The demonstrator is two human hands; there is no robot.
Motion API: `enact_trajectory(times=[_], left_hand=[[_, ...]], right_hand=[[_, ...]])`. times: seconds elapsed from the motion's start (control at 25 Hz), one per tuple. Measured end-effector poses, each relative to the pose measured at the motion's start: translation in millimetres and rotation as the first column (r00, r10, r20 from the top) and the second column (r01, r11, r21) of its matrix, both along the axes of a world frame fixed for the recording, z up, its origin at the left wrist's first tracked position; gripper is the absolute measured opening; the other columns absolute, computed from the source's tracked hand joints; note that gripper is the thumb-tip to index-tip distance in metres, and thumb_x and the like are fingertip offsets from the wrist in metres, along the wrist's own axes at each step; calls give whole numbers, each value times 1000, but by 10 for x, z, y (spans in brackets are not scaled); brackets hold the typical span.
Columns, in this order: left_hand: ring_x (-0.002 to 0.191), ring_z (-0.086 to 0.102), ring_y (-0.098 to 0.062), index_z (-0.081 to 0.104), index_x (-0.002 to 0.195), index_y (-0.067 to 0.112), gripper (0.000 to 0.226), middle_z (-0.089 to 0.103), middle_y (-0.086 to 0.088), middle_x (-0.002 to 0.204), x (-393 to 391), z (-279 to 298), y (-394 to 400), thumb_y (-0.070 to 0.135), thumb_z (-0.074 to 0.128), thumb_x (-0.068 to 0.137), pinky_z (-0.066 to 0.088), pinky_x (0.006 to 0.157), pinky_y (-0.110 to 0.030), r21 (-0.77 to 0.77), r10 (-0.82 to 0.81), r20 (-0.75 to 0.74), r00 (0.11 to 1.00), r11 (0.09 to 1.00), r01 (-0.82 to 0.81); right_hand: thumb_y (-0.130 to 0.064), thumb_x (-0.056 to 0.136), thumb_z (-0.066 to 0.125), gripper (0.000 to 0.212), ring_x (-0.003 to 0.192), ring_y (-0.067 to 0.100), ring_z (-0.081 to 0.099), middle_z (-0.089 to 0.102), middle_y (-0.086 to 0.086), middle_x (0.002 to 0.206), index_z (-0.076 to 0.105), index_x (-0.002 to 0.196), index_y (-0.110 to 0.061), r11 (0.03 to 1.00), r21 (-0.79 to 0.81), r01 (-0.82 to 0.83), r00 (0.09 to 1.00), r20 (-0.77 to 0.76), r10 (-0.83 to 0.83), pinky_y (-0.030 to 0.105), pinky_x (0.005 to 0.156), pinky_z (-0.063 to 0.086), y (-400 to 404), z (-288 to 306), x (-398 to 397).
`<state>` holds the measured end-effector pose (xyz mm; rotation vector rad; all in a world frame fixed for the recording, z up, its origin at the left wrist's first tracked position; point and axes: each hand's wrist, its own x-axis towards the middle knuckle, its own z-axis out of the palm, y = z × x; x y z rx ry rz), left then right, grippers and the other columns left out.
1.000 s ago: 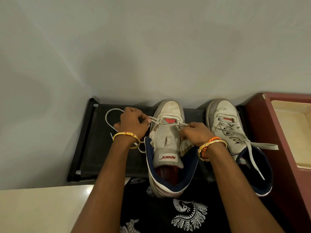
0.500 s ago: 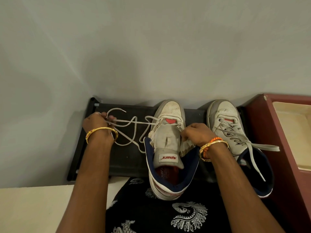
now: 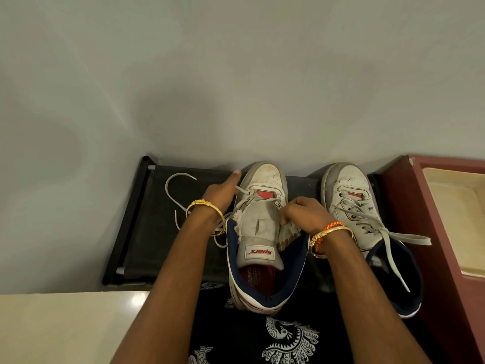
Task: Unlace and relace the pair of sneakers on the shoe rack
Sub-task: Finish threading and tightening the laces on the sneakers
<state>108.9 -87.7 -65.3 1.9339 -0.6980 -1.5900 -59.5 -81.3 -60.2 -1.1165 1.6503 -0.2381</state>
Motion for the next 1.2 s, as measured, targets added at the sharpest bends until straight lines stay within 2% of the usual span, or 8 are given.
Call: enact_trajectory(times=[0.2, 0.36, 0.48, 0.64, 0.84, 0.96, 1.08, 1.2], left_hand=[[92, 64, -18, 64, 96, 12, 33, 69, -6, 95, -107, 109, -115, 27, 35, 101, 44, 91, -33, -427, 226, -189, 956, 858, -287], [38, 36, -2, 69, 97, 13, 28, 44, 8, 47, -106, 258, 70, 24, 43, 98, 35, 44, -19, -515, -283, -77, 956, 832, 205], [37, 37, 0, 67, 91, 2, 28, 45, 14, 38, -112, 292, 100, 20, 46, 96, 31, 48, -21, -523, -393, -16, 920, 787, 327], [41, 40, -1, 63, 75, 12, 30, 44, 11, 47, 135, 192, 31, 24, 47, 97, 46, 53, -21, -537, 204, -31, 978, 822, -188], [68, 58, -8, 59, 95, 14, 25, 57, 0, 95, 506, 9, 5, 21, 36, 101, 48, 74, -25, 43, 852, -389, 351, 397, -917], [113, 57, -24, 44, 134, 7, 37, 53, -8, 124, 525, -74, 2, 16, 36, 99, 45, 94, -32, -20, 848, -217, 484, 492, -870], [109, 53, -21, 40, 131, 11, 48, 41, -11, 133, 424, -10, 31, 7, 58, 87, 50, 87, -29, -441, 852, 85, 516, 497, -747], [100, 55, -5, 53, 125, 15, 38, 57, 1, 115, 183, 34, 61, 15, 63, 88, 48, 84, -16, -734, 414, 184, 892, 661, -156]], right_hand=[[-24, 83, 64, 20, 96, 18, 56, 58, 5, 105, 59, 99, -13, 940, -338, 43, 997, -50, -64, 27, 78, 46, -42, -109, -21], [5, 81, 60, 61, 142, 13, 22, 34, -3, 148, 44, 132, -25, 712, -685, -157, 967, 39, 250, 21, 113, 22, -80, -40, 24], [5, 83, 59, 46, 123, 14, 50, 59, 0, 124, 55, 120, -24, 700, -682, -212, 898, 147, 414, 25, 102, 43, -66, -36, 120], [-5, 84, 66, 6, 73, 19, 65, 68, 19, 82, 70, 89, -7, 794, -606, 51, 906, 362, 218, 27, 70, 55, -93, 77, 57], [-8, 86, 65, 14, 72, 16, 60, 66, 9, 77, 67, 78, -20, 747, -577, 331, 932, 326, -161, 25, 68, 51, -176, -9, -197], [-11, 88, 63, 9, 72, 17, 62, 65, 1, 73, 67, 83, -17, 627, -553, 548, 836, 367, -408, 33, 72, 53, -207, -133, -282], [-5, 91, 57, 13, 65, 5, 60, 67, -1, 77, 68, 94, -11, 608, -561, 562, 827, 407, -388, 20, 62, 52, -228, -82, -280], [5, 87, 58, 17, 63, -2, 63, 71, -7, 69, 64, 90, -10, 775, -546, 319, 882, 471, -32, 12, 53, 47, -146, 45, -104]])
